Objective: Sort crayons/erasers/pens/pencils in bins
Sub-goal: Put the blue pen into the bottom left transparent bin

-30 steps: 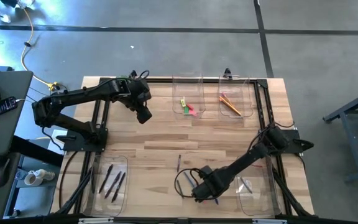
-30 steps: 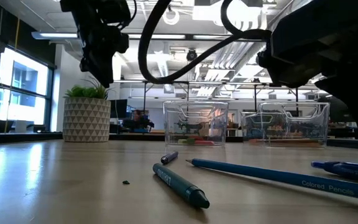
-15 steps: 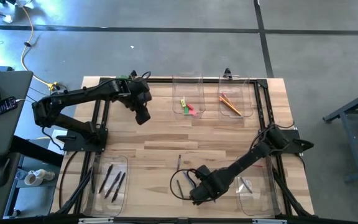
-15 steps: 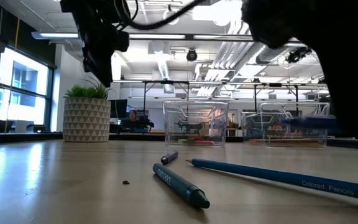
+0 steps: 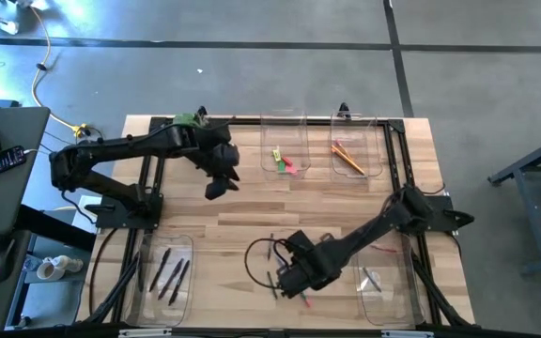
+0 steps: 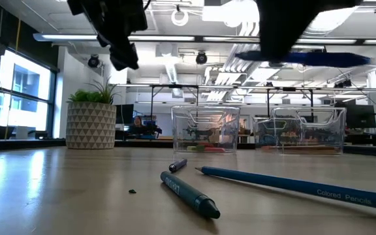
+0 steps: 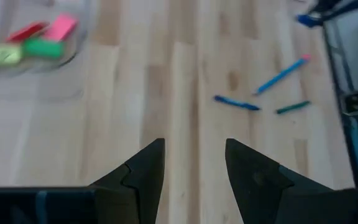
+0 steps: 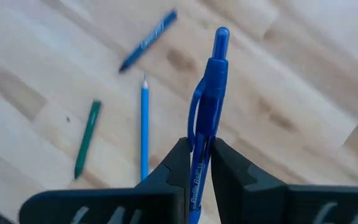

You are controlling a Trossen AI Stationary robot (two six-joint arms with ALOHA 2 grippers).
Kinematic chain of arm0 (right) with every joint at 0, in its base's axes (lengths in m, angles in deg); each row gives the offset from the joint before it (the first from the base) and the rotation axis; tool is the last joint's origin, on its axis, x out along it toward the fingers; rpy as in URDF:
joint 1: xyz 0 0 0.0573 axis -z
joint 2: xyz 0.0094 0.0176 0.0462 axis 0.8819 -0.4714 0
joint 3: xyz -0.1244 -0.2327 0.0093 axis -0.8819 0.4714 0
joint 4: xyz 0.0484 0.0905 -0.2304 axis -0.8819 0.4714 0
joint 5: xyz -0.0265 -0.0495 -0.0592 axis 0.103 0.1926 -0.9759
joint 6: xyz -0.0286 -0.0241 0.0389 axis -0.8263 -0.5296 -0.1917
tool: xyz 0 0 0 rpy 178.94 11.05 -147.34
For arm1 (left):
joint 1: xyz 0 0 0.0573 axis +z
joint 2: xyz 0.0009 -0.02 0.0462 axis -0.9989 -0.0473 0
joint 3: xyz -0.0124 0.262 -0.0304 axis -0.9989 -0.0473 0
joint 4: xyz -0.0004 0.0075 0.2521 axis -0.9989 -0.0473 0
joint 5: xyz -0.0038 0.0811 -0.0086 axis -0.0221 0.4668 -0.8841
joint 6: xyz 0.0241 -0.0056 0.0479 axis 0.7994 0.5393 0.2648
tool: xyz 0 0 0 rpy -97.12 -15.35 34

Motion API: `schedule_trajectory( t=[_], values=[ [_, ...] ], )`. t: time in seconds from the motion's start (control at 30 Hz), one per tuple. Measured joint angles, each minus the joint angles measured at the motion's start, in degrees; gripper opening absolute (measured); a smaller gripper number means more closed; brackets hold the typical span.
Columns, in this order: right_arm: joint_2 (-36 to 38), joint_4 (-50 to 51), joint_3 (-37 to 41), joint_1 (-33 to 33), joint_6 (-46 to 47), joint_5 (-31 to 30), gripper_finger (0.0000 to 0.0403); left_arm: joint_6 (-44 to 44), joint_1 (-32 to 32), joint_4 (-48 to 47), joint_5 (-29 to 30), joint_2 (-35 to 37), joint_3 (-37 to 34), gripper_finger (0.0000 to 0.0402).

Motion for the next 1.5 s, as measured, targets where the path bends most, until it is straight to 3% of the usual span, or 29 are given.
schedule_trajectory(
  t=[0.23,0.73,1.23,1.5],
  values=[
    [1.25,5.54,-4.72,1.45,-3.88,-5.59,0.0026,3.51,-2.94,2.77,-0.14,0.0,0.0,0.0158],
    [10.34,6.18,-5.0,1.58,-9.57,-16.86,0.0025,3.17,-8.24,13.03,-0.11,0.0,0.0,0.0158],
    [19.3,4.96,-5.0,3.14,-20.92,-26.88,0.0025,-8.82,-10.78,35.64,0.12,0.0,0.0,0.0158],
    [24.02,-3.06,-5.0,6.38,-37.2,-24.95,0.0025,-15.24,-12.89,45.47,2.56,0.0,0.0,0.0158]
  ],
)
